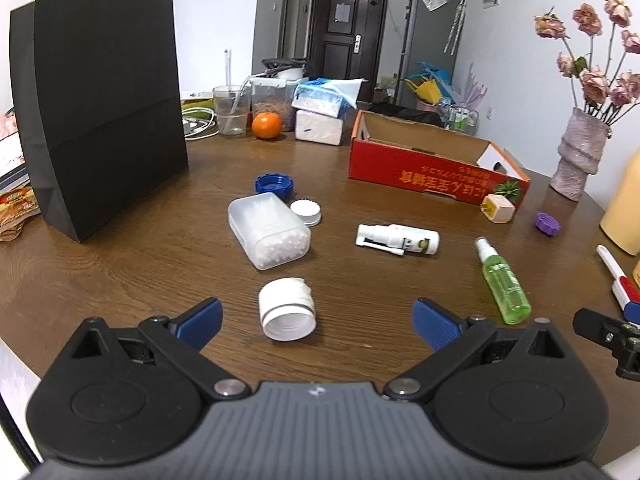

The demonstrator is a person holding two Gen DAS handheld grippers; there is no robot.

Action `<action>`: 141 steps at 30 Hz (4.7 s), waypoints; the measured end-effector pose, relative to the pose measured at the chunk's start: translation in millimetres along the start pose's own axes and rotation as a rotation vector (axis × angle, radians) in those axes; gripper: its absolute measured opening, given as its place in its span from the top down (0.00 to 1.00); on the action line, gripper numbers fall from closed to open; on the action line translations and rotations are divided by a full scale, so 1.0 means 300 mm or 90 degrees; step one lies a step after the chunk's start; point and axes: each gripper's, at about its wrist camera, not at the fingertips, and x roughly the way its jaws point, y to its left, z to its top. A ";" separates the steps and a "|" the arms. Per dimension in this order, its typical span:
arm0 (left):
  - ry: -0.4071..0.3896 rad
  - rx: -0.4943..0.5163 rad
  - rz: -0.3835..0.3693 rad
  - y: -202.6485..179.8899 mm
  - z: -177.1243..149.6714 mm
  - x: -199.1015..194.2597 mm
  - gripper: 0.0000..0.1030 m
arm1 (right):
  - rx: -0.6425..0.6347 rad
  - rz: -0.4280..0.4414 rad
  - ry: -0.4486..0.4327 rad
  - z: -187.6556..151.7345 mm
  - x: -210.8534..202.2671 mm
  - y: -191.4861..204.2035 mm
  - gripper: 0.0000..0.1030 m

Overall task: Organize rigid objects
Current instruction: 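Close the right tool on the green spray bottle while the left tool nears the swab box, then close the left tool on the white plastic swab box, then carry the green spray bottle and swab box toward the cardboard box with both tools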

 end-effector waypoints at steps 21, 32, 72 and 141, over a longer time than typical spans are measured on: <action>0.037 -0.030 0.031 0.090 0.027 0.220 0.00 | -0.019 -0.027 0.043 0.026 0.306 0.018 0.15; 0.053 -0.037 0.055 0.105 0.035 0.287 0.00 | -0.022 -0.025 0.091 0.014 0.470 0.010 0.40; 0.099 -0.102 0.127 0.091 0.223 0.509 0.00 | 0.034 0.025 -0.006 0.047 0.417 -0.078 0.71; -0.031 -0.056 0.045 -0.093 0.505 0.366 0.35 | 0.096 0.040 -0.118 0.313 0.431 0.007 0.71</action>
